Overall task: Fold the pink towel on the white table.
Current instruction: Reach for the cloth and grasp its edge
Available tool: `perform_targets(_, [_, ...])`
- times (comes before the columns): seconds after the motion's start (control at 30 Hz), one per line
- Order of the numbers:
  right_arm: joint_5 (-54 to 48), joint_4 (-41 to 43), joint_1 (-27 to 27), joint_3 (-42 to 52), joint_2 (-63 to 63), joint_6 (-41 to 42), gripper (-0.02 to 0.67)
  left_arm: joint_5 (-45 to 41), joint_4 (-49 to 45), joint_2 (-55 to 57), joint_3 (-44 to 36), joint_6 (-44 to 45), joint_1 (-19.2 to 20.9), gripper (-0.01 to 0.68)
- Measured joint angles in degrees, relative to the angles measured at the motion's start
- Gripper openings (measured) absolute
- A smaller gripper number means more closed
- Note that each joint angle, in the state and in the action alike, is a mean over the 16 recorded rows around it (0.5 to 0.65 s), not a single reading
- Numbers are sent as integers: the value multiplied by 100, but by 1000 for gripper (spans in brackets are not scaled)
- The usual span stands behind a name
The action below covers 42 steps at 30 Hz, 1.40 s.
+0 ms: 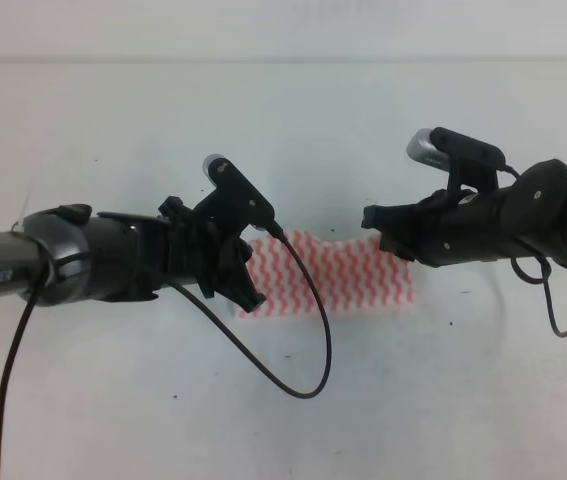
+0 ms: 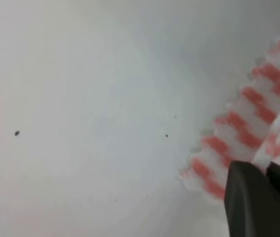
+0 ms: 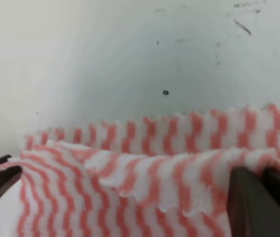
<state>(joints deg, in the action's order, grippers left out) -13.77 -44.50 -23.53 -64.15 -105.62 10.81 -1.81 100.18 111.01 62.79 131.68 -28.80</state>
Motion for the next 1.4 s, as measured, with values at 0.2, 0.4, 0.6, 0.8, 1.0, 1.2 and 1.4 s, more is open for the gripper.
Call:
perform_targets(0.2, [-26, 38, 16, -53, 9, -3, -17, -68, 2, -5, 1, 3, 0, -5])
perform_targets(0.4, [-21, 42, 56, -52, 5, -6, -16, -131, 2, -14, 1, 13, 1, -5])
perform_targets(0.6, [-23, 28, 97, -51, 12, -10, -17, -162, 4, -32, 2, 23, 3, -5])
perform_targets(0.8, [-36, 21, 112, -53, 2, -9, -17, -157, 1, -28, 4, 30, 2, -5])
perform_targets(1.0, [-55, 19, 112, -52, 5, -7, -16, -185, 2, -17, 66, 34, 1, 8])
perform_targets(1.2, [-100, 22, 112, -52, 9, 0, -16, -201, 2, 1, 192, 34, 2, 78])
perform_targets(1.4, [-143, 24, 112, -50, 15, 6, -17, 21, 2, 18, 315, 10, 4, 186])
